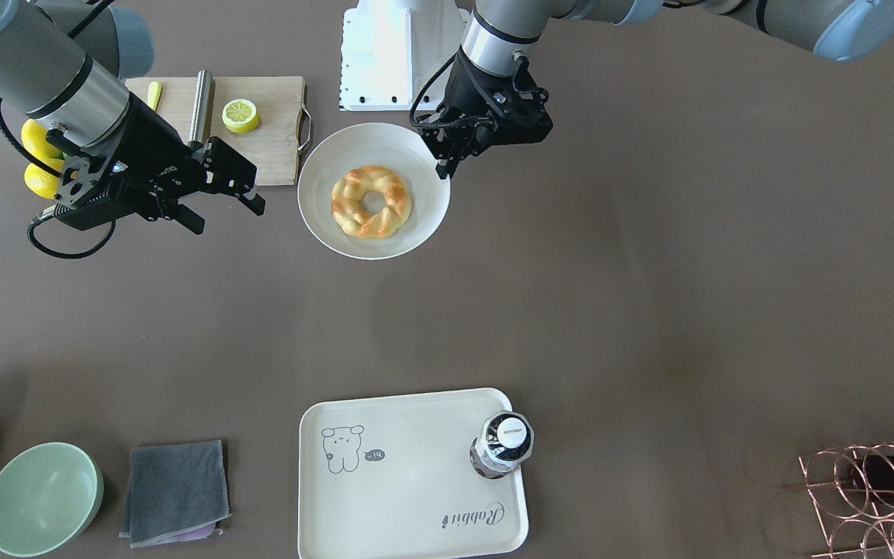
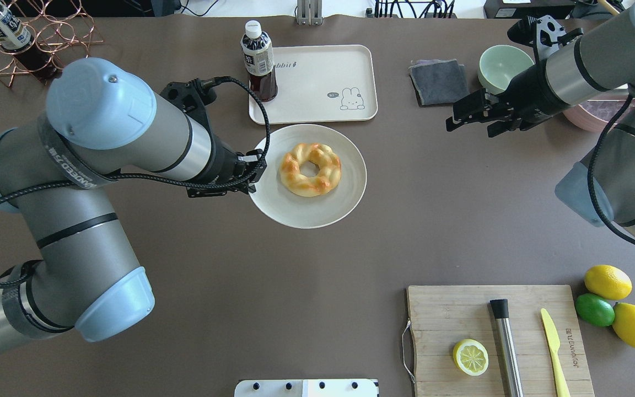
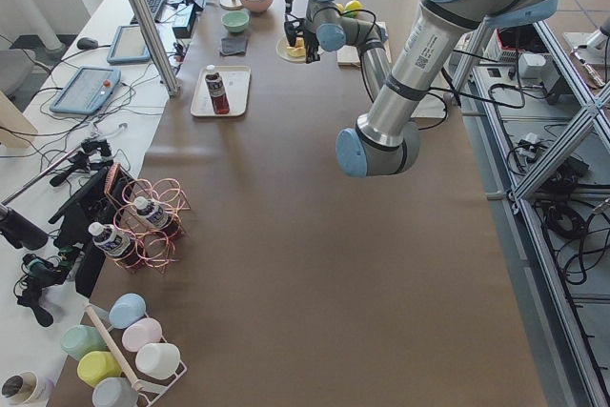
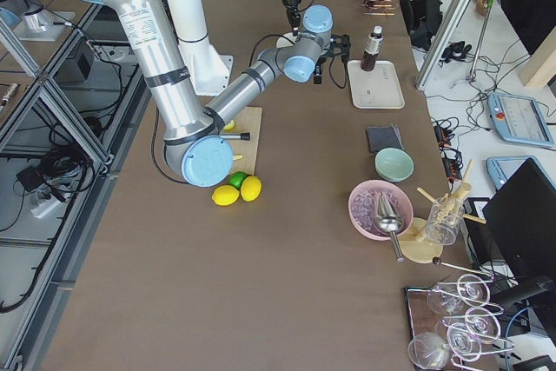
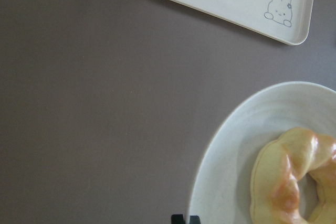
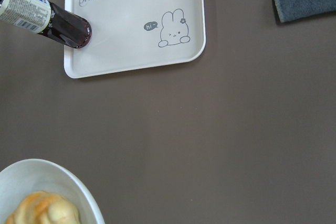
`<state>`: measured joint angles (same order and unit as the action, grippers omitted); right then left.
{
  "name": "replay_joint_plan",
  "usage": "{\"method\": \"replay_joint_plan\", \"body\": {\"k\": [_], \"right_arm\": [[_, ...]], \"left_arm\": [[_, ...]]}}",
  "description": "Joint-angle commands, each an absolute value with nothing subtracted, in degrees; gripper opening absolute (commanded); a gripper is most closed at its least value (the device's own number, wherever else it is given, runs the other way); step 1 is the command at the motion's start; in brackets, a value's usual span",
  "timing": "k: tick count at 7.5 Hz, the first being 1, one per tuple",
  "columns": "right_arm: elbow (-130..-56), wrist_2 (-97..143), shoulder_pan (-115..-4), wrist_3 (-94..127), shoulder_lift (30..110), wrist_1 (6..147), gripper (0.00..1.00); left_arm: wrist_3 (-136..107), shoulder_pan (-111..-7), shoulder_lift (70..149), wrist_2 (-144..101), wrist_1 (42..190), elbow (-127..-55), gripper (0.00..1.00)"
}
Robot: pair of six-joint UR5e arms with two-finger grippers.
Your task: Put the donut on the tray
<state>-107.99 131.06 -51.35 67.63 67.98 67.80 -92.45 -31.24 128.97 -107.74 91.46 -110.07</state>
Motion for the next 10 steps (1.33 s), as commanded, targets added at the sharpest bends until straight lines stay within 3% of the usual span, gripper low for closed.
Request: {"method": "replay_joint_plan", "body": {"k": [1, 3, 7, 10], "right_arm": [[-109.77, 130.08, -48.09, 68.03, 67.76, 67.85, 0.98], [-109.60, 128.15, -45.01, 67.94, 67.85, 68.11, 0.94], [-110.04, 128.93, -45.70, 67.94, 67.85, 71.37, 0.72], [-110.04, 129.20, -46.41, 67.94, 68.11, 71.46, 0.68]], "left_arm": [[-94.66, -30.94, 130.34, -107.67, 91.76, -108.98, 0.00], [-96.49, -30.94, 130.61, -107.40, 94.29, -108.81, 0.00], [-97.38, -30.33, 129.30, -104.88, 100.24, -107.07, 0.00], [-97.30, -29.09, 128.14, -103.01, 103.62, -105.64, 0.00]]}}
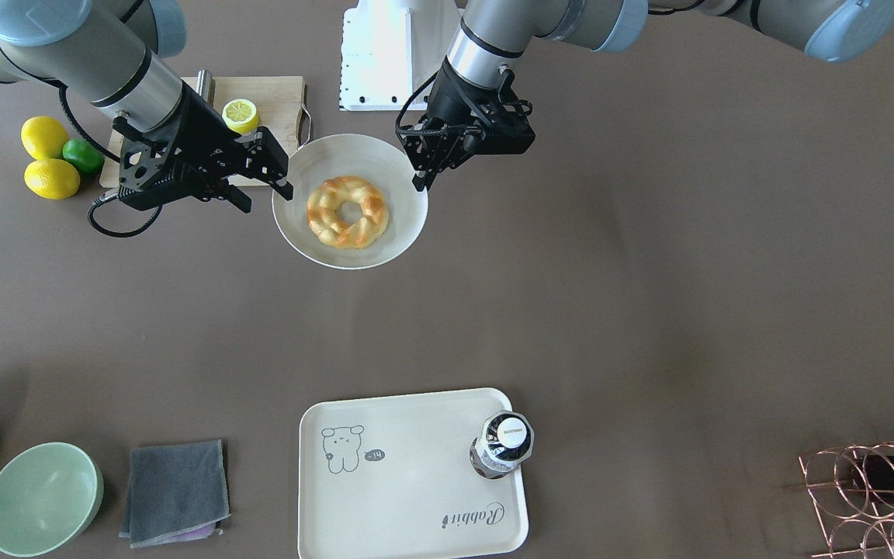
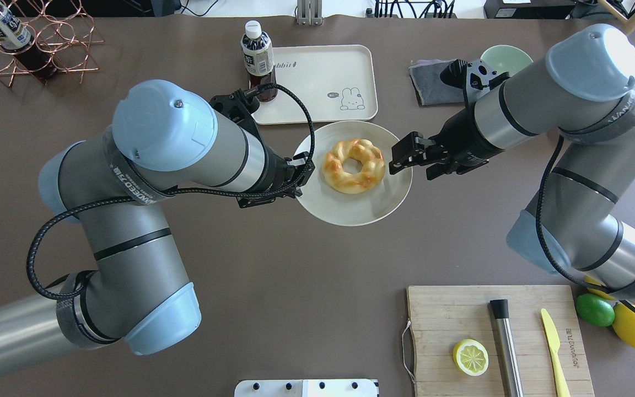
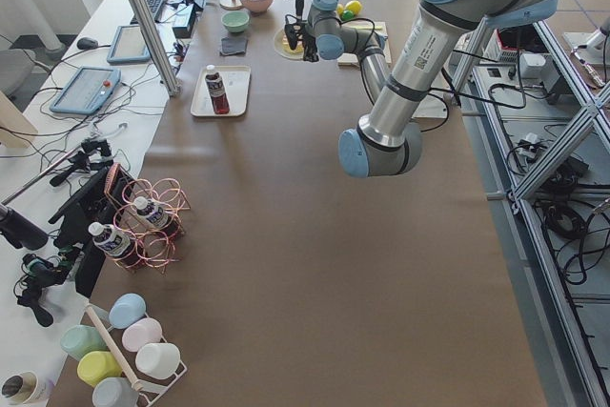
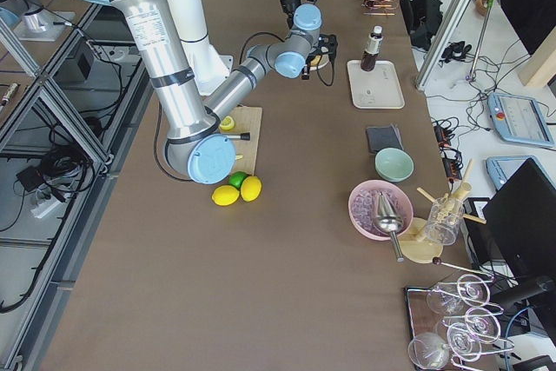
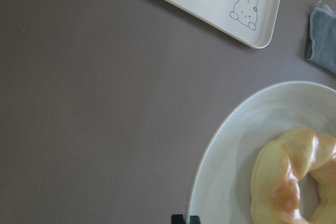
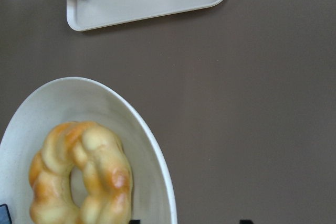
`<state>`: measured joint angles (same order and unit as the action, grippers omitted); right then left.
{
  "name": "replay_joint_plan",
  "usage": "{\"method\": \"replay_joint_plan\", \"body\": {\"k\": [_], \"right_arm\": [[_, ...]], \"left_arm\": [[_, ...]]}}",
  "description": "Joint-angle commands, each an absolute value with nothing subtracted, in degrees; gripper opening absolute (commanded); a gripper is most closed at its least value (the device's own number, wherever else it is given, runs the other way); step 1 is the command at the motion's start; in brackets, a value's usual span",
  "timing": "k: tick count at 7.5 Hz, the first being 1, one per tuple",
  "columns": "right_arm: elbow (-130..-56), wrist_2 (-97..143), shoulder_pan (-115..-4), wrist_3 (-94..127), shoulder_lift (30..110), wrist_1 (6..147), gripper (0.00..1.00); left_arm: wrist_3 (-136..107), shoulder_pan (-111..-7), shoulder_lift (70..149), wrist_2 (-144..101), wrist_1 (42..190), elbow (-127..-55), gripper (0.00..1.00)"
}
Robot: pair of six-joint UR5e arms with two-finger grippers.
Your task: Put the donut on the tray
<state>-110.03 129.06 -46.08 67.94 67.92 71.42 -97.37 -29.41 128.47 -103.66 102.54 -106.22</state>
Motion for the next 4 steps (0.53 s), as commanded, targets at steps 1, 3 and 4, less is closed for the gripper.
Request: {"method": "replay_joint_plan", "body": {"k": [1, 3, 4], "right_arm": [[-110.13, 129.11, -46.41, 67.94, 68.12, 71.72, 0.65], [-110.04, 129.02, -46.58, 68.03, 67.85, 72.68, 0.63], [-110.04, 129.02, -46.58, 68.03, 67.85, 72.69, 0.60]], "left_arm": [[-97.29, -29.09, 128.32, -103.01, 103.54, -105.64, 0.00], [-97.38, -29.18, 128.85, -103.01, 103.27, -105.73, 0.00], [-97.38, -29.18, 128.85, -103.01, 103.27, -105.82, 0.00]]}}
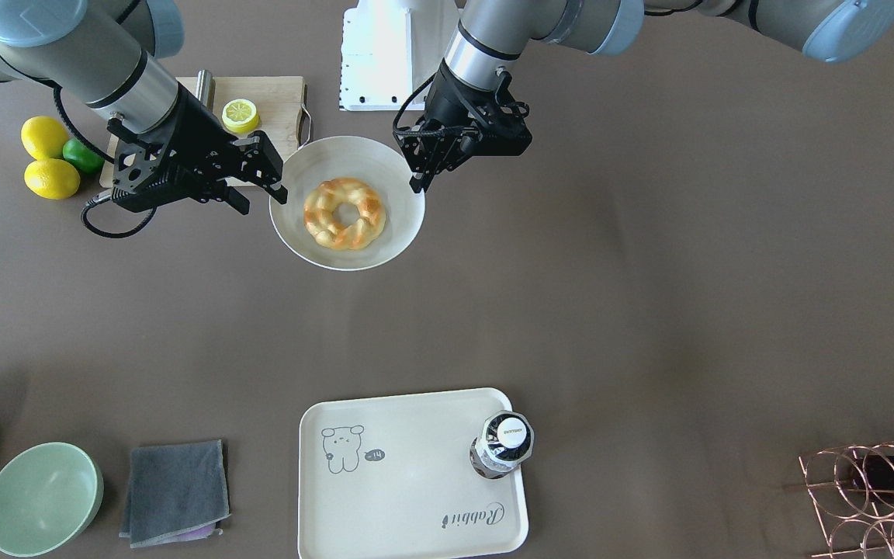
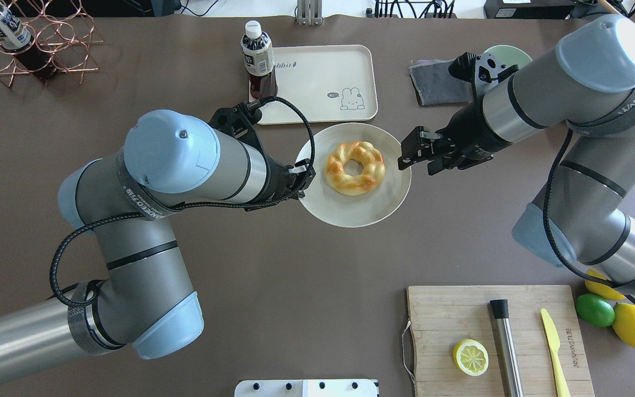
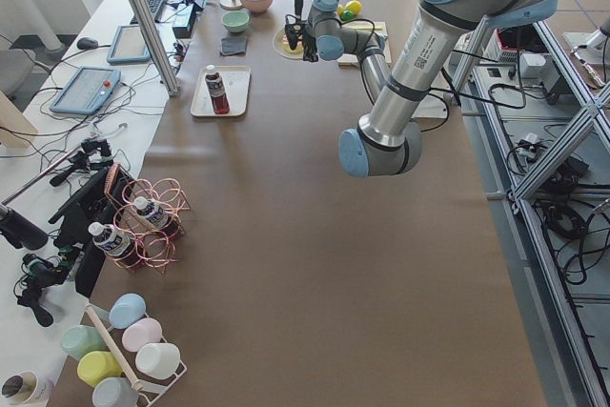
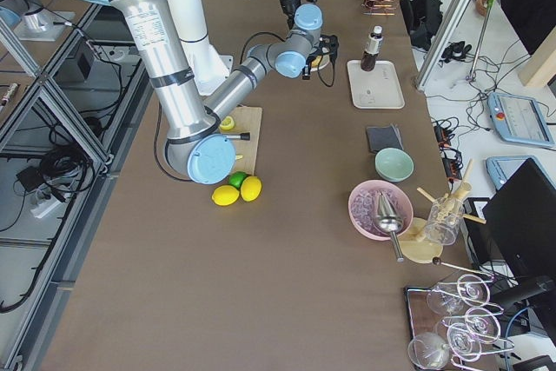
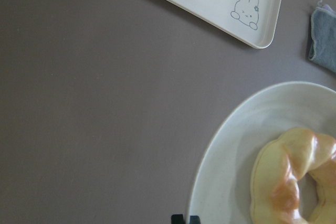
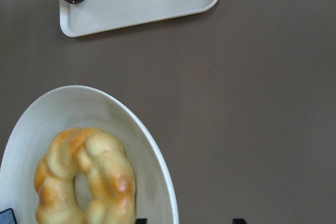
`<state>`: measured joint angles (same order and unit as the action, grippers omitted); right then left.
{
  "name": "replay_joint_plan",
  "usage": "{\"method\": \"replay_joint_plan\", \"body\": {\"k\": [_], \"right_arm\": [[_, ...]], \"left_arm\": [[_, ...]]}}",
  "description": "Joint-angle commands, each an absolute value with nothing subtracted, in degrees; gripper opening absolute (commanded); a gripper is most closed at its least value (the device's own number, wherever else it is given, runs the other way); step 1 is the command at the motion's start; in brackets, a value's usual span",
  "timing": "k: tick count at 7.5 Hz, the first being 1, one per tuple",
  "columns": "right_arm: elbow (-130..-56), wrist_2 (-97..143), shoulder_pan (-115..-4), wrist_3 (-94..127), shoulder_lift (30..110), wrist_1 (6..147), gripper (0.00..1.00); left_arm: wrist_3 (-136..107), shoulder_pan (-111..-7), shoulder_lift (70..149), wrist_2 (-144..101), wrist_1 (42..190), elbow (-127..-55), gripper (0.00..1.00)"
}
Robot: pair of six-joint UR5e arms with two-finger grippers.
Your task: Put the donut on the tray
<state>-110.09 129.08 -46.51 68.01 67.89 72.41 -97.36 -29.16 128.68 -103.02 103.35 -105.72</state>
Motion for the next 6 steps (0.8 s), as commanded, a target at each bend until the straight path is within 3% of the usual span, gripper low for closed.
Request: {"method": "replay_joint_plan", "body": {"k": [1, 3, 4, 6], "right_arm": [[-110.13, 128.94, -46.58, 68.03, 67.85, 72.69, 0.50], [-110.04, 128.67, -46.58, 68.03, 67.76, 72.60, 0.23], [-110.13, 128.41, -46.50, 68.03, 67.68, 72.68, 0.17], [-110.04, 128.23, -46.23, 68.03, 67.59, 72.60, 0.17]], "left_arm": [[-97.38, -29.18, 128.85, -103.01, 103.27, -105.82, 0.00], [-97.38, -29.18, 129.02, -103.01, 103.18, -105.65, 0.00], [-97.38, -29.18, 129.11, -103.01, 103.18, -105.64, 0.00], [-97.38, -29.27, 129.46, -103.01, 103.18, -105.47, 0.00]]}}
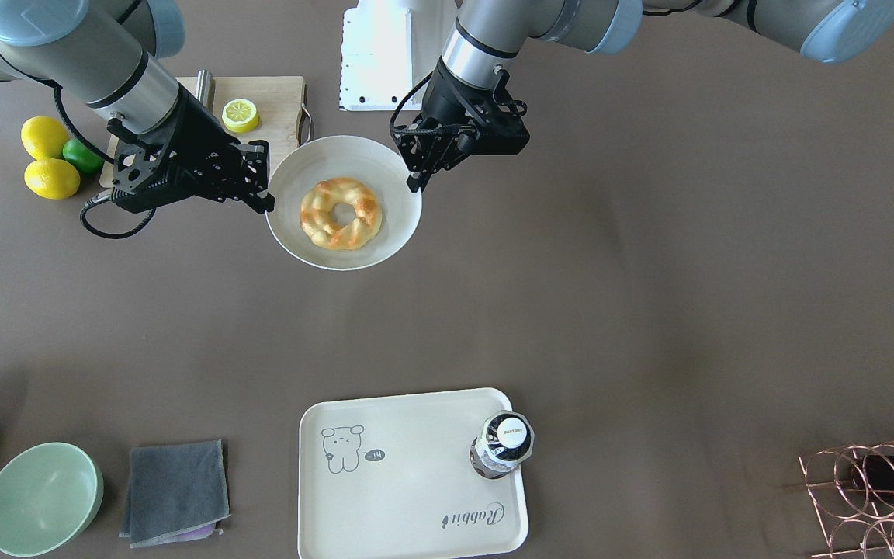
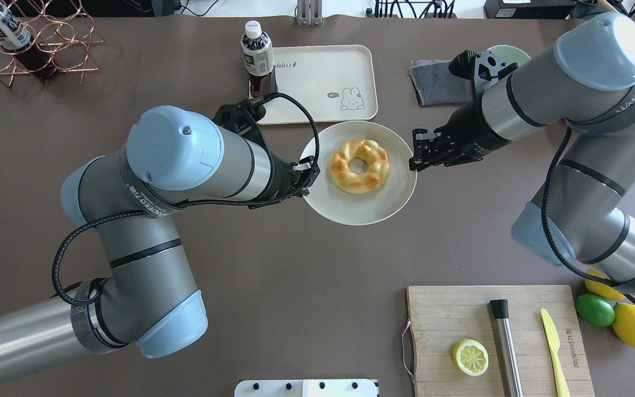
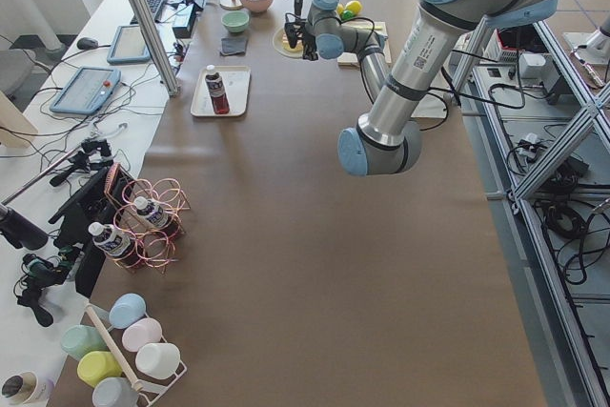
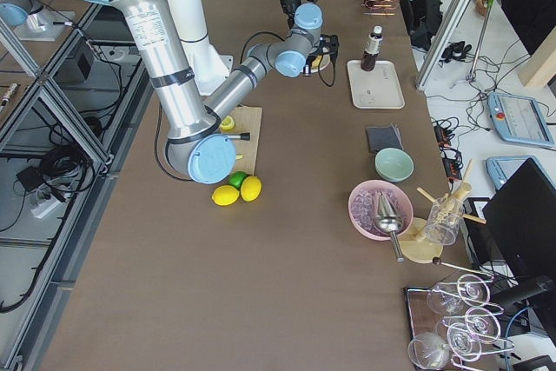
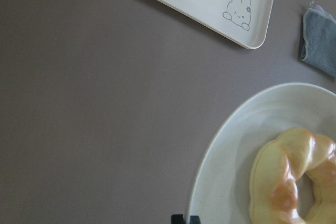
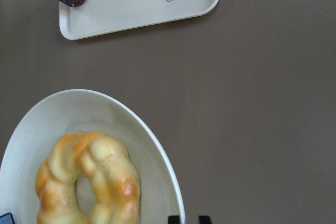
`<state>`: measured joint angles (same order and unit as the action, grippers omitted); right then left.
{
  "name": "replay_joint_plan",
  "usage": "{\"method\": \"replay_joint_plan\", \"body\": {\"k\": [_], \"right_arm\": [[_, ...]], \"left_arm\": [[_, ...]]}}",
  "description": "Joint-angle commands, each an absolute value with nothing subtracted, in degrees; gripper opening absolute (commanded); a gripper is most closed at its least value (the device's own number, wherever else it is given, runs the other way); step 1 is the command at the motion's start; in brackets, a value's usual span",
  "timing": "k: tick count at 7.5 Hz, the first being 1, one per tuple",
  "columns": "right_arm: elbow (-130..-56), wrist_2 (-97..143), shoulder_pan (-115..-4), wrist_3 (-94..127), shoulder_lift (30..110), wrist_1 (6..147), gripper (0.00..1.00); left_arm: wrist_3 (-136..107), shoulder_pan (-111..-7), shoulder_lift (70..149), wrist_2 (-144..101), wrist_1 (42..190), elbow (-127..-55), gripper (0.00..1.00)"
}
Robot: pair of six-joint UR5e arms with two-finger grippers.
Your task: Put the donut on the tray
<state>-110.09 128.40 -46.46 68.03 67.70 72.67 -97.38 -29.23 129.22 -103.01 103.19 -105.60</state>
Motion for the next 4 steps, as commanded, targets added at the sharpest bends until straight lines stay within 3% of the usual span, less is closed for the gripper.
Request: {"method": "replay_joint_plan", "body": {"k": [1, 3, 4], "right_arm": [[-110.04, 128.15, -46.06, 68.03, 67.59, 72.60, 0.17], [-110.04, 127.27, -45.62, 68.03, 67.59, 72.68, 0.18], [-110.04, 127.27, -45.70, 68.03, 67.67, 72.60, 0.07]], "left_arm": [[-97.38, -29.27, 129.55, -103.01, 103.18, -105.29, 0.00], [-97.38, -29.27, 129.81, -103.01, 103.18, -105.29, 0.00], [-97.38, -29.27, 129.73, -103.01, 103.18, -105.29, 0.00]]}}
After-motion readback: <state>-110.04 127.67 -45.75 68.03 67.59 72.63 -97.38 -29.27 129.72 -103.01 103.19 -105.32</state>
